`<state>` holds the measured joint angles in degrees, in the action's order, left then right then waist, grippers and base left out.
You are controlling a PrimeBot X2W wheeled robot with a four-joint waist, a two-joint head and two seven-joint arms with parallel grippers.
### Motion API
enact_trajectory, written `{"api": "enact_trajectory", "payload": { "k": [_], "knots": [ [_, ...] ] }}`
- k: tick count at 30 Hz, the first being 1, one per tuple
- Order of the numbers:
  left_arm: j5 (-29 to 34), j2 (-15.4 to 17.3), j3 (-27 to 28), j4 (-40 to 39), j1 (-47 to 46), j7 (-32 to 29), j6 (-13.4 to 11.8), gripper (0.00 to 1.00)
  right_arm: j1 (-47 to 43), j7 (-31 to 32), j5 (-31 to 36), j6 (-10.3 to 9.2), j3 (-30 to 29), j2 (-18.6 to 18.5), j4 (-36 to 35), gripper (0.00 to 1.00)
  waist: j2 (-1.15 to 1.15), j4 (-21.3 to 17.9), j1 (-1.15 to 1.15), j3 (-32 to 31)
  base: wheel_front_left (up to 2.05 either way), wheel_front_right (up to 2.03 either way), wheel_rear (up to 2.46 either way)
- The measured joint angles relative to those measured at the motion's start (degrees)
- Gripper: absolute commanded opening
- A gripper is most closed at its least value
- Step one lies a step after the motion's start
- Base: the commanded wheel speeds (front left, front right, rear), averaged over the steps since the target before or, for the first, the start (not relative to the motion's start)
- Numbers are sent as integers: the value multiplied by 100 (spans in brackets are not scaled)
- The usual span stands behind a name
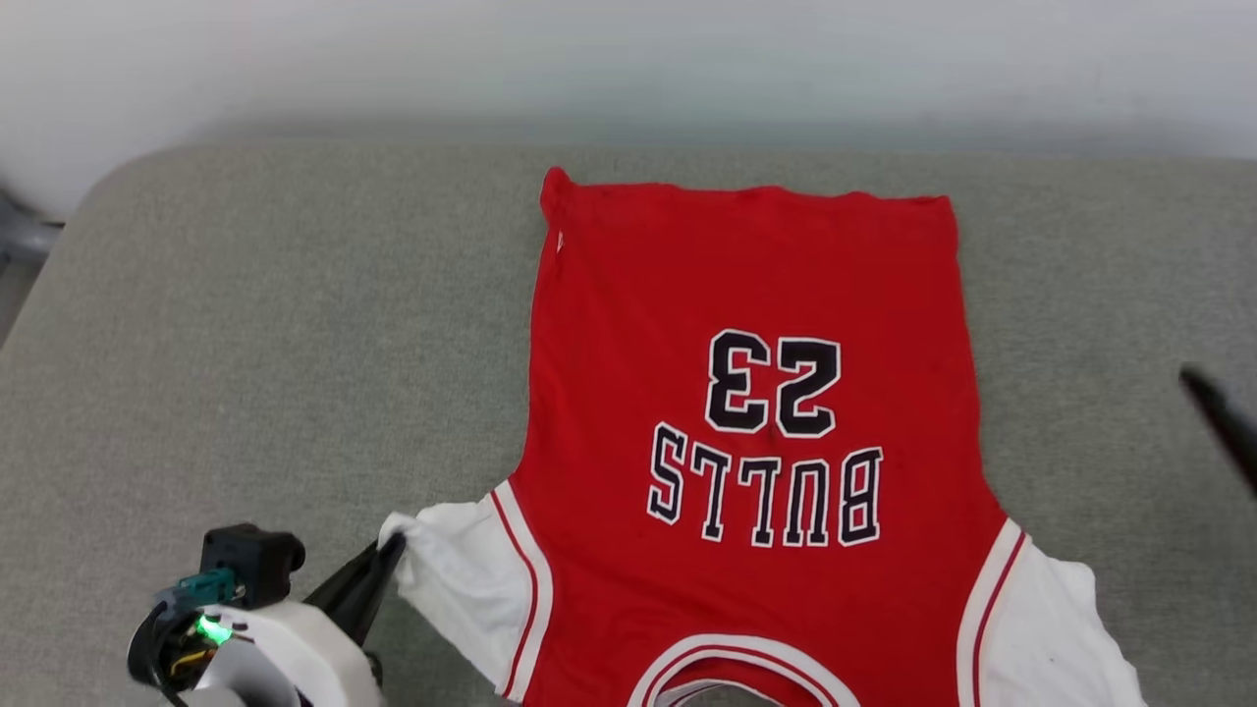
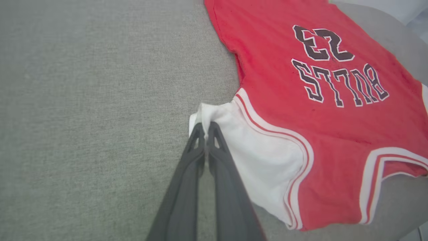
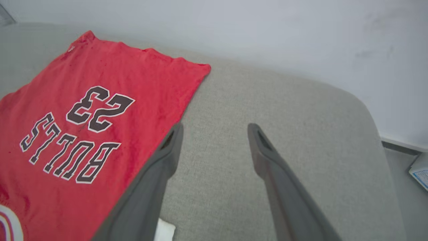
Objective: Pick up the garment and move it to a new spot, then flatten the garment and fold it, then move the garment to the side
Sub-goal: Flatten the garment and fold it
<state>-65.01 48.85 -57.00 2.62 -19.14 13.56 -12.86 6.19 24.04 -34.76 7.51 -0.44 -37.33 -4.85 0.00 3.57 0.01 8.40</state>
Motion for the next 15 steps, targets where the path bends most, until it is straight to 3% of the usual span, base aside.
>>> {"api": "enact_trajectory", "payload": {
  "k": [6, 15],
  "knots": [
    [369, -220, 84, -189, -410, 58, -32, 0, 1597, 804, 73, 0, -42, -188, 51, 100, 0, 213, 0, 488, 0, 0, 0],
    [933, -777, 127, -274, -1059, 110, 74, 0, 4114, 3130, 214, 0, 744, -401, 1110, 100, 0, 754, 1, 1376, 0, 0, 0]
  ]
}}
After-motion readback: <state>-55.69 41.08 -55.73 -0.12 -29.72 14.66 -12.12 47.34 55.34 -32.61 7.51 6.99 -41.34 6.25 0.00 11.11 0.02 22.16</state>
